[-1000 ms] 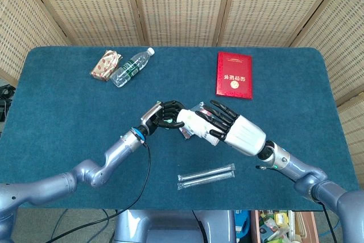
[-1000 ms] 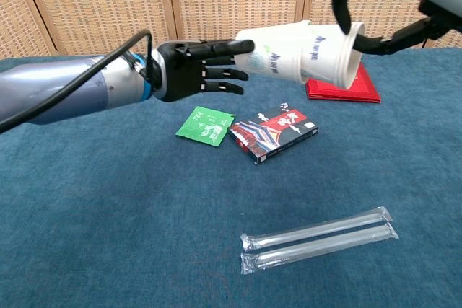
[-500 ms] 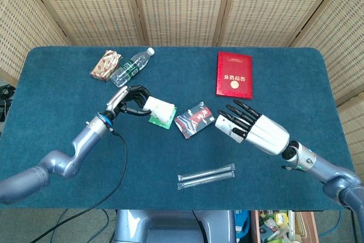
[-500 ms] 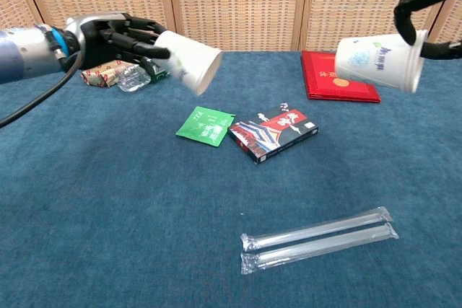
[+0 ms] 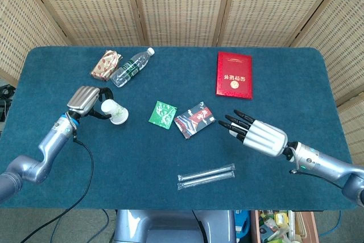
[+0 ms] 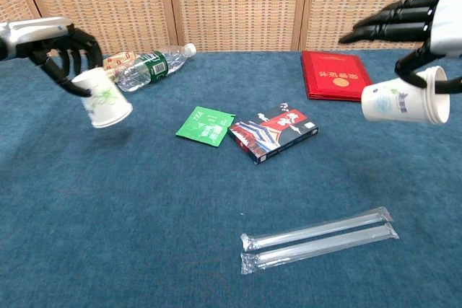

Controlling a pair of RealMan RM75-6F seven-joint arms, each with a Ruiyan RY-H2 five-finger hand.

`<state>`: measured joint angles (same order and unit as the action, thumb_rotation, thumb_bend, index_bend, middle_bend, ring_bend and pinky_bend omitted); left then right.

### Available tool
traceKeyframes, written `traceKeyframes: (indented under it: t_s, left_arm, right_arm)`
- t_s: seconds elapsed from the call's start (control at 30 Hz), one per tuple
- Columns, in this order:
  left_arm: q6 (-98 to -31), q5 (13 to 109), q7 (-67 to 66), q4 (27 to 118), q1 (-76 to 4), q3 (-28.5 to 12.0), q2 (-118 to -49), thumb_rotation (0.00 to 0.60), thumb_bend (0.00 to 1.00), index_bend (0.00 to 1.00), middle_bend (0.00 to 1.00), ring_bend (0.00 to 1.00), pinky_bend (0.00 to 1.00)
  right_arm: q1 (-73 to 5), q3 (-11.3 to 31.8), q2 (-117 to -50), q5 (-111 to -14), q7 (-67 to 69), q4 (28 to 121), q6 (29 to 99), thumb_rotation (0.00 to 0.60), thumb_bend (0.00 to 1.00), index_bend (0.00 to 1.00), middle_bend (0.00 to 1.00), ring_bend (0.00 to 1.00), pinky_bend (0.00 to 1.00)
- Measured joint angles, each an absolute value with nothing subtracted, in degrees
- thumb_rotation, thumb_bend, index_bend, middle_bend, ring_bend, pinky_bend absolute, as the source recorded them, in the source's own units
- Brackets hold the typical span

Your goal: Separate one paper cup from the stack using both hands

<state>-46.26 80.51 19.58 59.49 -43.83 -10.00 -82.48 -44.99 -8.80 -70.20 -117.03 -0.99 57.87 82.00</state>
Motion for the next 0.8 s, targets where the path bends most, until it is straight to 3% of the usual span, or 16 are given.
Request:
traceKeyframes:
  t_s: [0.1, 0.17, 0.2, 0.27, 0.33, 0.57, 0.8]
  left_arm:
    - [-47.64, 79.61, 15.72, 58.2, -42.57, -8.88, -83.64, 0.6, 0.16, 0.47, 0.42, 0.42, 0.47]
    - [-47.92, 79.19, 14.0, 57.34, -42.06, -8.15, -84.42, 0.6, 0.16, 0.26, 0.21, 0.22, 0.35]
    - [-47.93, 79.13, 13.42, 57.1, -41.93, -7.8, -84.58, 0.6, 0.16, 0.17, 0.13, 0.15, 0.31]
    - [-47.68, 78.99, 12.89, 57.54, -41.64, -7.01, -84.31, 0.6, 0.16, 0.01, 0.01, 0.02, 0.21]
    - [-47.75, 78.78, 12.68, 58.84, -41.35, -6.94, -83.71, 0.6, 0.16, 0.0, 0.0, 0.0, 0.16]
    - [-50.57, 76.76, 10.72, 66.21, -39.2, -7.76, -79.7, 0.6, 0.16, 0.0, 0.0, 0.0, 0.12]
    - [-56.01, 73.77, 6.89, 74.19, -35.21, -8.57, -74.82, 0.6, 0.16, 0.0, 0.0, 0.0, 0.0]
  right_arm:
    - [-46.14, -9.43, -68.8, -117.66, -4.95, 61.67, 77.52, 0.6, 0.53, 0.66, 0.03, 0.05, 0.2]
    - [-46.63, -9.52, -68.59, -117.93, -7.3, 62.78, 75.75, 0.6, 0.5, 0.51, 0.01, 0.05, 0.2]
    - [-46.98, -9.54, -68.63, -118.23, -8.9, 63.08, 74.75, 0.6, 0.43, 0.41, 0.01, 0.05, 0.2]
    - [-47.44, -9.37, -68.79, -118.57, -11.61, 63.31, 73.15, 0.6, 0.13, 0.13, 0.0, 0.05, 0.18]
    - [-47.75, -8.77, -69.04, -118.27, -14.81, 64.21, 71.37, 0.6, 0.01, 0.02, 0.0, 0.03, 0.15]
    - [-46.97, -5.08, -69.86, -113.71, -16.55, 67.96, 70.92, 0.6, 0.0, 0.0, 0.0, 0.0, 0.1]
    - [-42.13, -2.7, -69.21, -108.52, -13.77, 71.95, 77.76, 0.6, 0.0, 0.0, 0.0, 0.0, 0.03]
